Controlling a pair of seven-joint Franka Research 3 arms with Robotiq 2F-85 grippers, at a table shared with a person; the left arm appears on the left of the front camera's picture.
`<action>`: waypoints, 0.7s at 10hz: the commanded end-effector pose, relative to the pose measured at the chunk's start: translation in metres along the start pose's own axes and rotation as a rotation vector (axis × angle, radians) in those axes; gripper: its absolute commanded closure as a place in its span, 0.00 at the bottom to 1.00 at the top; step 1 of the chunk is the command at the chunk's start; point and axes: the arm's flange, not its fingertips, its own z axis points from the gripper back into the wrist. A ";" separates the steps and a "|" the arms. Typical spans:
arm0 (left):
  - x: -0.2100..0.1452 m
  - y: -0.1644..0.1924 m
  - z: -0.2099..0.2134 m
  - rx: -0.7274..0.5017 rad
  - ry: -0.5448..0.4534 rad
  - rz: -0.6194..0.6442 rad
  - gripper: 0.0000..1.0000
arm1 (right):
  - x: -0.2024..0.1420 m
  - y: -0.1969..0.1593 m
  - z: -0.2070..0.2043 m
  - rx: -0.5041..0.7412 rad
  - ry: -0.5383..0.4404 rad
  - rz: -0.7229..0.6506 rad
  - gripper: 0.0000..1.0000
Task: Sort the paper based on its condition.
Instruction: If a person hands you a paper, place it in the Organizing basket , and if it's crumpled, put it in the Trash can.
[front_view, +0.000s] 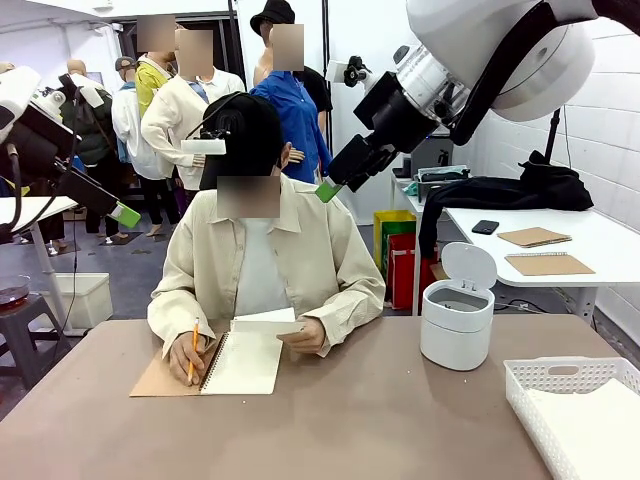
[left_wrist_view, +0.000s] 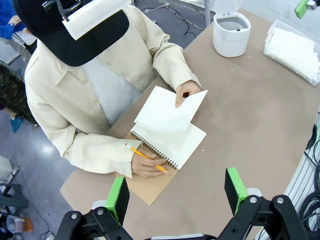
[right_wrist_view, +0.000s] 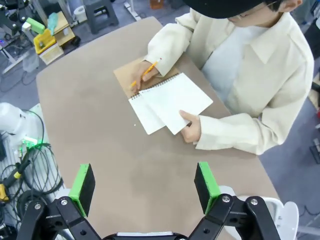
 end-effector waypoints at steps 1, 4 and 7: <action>0.000 0.000 0.000 -0.003 -0.004 0.003 0.00 | 0.000 -0.001 0.000 -0.004 -0.002 -0.001 0.00; 0.000 0.000 0.000 -0.003 -0.004 0.003 0.00 | 0.000 -0.001 0.000 -0.004 -0.002 -0.001 0.00; 0.000 0.000 0.000 -0.003 -0.004 0.003 0.00 | 0.000 -0.001 0.000 -0.004 -0.002 -0.001 0.00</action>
